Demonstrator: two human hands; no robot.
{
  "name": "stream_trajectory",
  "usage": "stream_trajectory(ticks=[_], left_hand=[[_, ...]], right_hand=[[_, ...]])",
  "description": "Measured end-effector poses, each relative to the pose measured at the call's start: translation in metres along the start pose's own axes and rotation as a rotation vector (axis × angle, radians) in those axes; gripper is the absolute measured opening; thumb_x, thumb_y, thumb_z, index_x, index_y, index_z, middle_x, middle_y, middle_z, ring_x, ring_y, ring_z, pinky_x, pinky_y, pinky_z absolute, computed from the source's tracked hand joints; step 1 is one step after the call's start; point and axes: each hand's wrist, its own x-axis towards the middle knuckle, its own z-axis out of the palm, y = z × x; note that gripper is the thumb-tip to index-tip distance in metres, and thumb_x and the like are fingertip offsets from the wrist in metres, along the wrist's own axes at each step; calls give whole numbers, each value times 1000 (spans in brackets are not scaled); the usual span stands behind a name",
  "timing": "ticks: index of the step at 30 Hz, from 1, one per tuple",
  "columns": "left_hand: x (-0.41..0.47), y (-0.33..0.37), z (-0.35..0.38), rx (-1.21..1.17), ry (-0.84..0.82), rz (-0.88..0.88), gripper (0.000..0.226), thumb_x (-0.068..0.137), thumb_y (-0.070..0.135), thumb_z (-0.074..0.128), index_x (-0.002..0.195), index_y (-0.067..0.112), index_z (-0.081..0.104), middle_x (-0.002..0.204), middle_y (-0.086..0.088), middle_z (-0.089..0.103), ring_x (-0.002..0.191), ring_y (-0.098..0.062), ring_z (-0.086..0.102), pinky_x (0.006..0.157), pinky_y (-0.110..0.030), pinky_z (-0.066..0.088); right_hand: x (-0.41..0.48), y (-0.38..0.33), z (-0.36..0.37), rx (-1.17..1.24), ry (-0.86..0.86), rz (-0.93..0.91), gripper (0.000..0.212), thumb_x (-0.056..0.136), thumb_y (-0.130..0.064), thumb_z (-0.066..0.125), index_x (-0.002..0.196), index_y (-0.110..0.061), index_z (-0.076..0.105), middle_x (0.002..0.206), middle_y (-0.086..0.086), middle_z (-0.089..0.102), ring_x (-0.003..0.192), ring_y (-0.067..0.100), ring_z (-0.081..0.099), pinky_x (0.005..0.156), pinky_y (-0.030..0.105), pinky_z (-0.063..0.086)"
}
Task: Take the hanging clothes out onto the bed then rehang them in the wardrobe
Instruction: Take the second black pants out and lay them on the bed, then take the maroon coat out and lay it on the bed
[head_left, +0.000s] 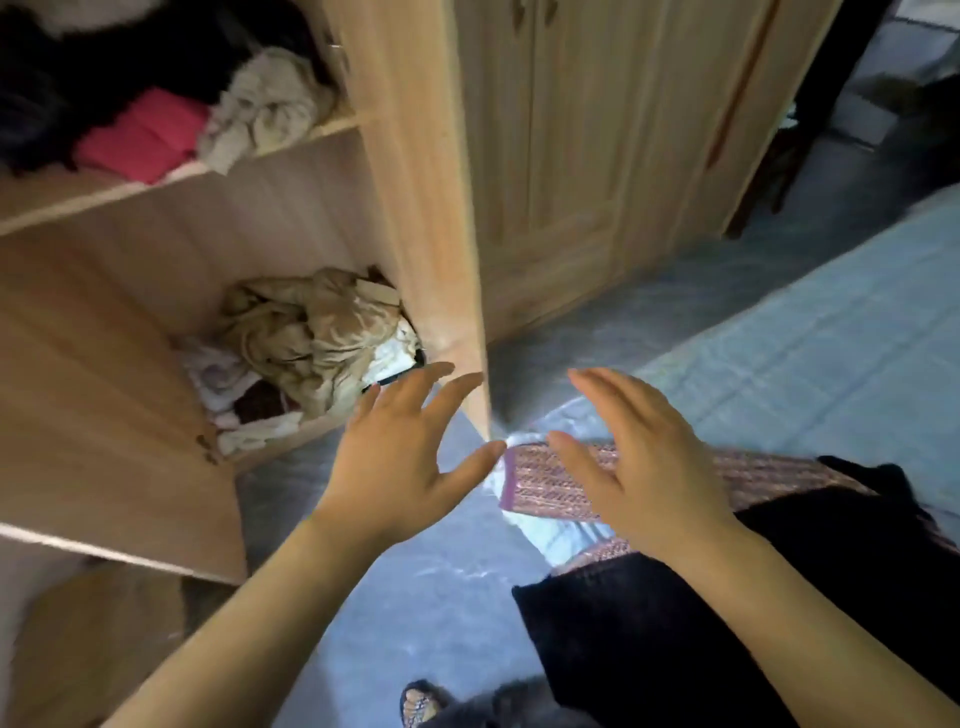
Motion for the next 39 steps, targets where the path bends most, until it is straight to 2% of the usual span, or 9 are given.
stream_trajectory(ticks=[5, 7, 14, 20, 23, 27, 29, 33, 39], left_hand=[[-40, -117, -65, 61, 95, -178, 67, 85, 70, 28, 132, 28, 48, 132, 2, 51, 121, -24, 50, 97, -49, 41], [-52, -154, -84, 76, 144, -254, 66, 84, 69, 29, 131, 28, 49, 131, 4, 52, 121, -23, 50, 99, -46, 39], [-30, -269, -119, 121, 183, -396, 68, 83, 70, 27, 136, 29, 44, 134, 2, 49, 126, -22, 45, 101, -52, 37], [66, -359, -136, 147, 203, -369, 69, 83, 71, 27, 137, 31, 43, 136, 2, 48, 127, -23, 44, 102, -56, 35], [131, -407, -151, 202, 201, -355, 71, 83, 71, 24, 135, 27, 45, 134, 1, 49, 125, -25, 45, 104, -56, 33], [213, -465, -186, 252, 251, -322, 70, 83, 70, 28, 135, 28, 45, 130, -5, 52, 119, -31, 49, 99, -55, 37], [249, -492, -211, 279, 289, -308, 72, 81, 71, 27, 137, 28, 44, 136, -5, 49, 125, -30, 45, 102, -56, 34], [308, -535, -266, 349, 373, -285, 75, 80, 73, 25, 140, 29, 40, 140, -4, 46, 130, -27, 42, 103, -58, 33], [386, -587, -338, 373, 523, -158, 73, 81, 71, 28, 136, 26, 45, 134, -7, 51, 120, -30, 49, 96, -55, 41]], right_hand=[[73, -113, 80, 143, 18, -178, 61, 89, -56, 38, 124, -10, 56, 125, 6, 58, 114, 16, 47, 95, 23, 34], [99, -143, 107, 168, 2, -241, 59, 88, -55, 41, 122, -9, 57, 124, 7, 59, 114, 15, 47, 95, 21, 33], [198, -191, 180, 181, -52, -334, 58, 88, -52, 43, 121, -7, 57, 124, 7, 58, 116, 19, 50, 98, 24, 34], [315, -194, 226, 155, -3, -325, 58, 86, -53, 42, 122, -10, 57, 127, 5, 57, 117, 13, 44, 96, 20, 31], [399, -199, 243, 145, 33, -357, 59, 86, -53, 42, 123, -9, 57, 128, 8, 56, 118, 16, 46, 96, 21, 32], [512, -215, 246, 135, 63, -402, 62, 86, -56, 39, 129, -13, 53, 134, 4, 51, 122, 16, 44, 96, 15, 28], [565, -227, 246, 141, 95, -437, 63, 86, -57, 39, 130, -12, 52, 135, 5, 50, 124, 18, 45, 98, 19, 31], [653, -257, 242, 174, 155, -496, 65, 87, -58, 37, 130, -11, 51, 135, 7, 49, 124, 22, 46, 100, 37, 42], [758, -303, 223, 100, 326, -558, 64, 86, -57, 37, 129, -13, 52, 133, 5, 51, 123, 22, 48, 98, 37, 43]])
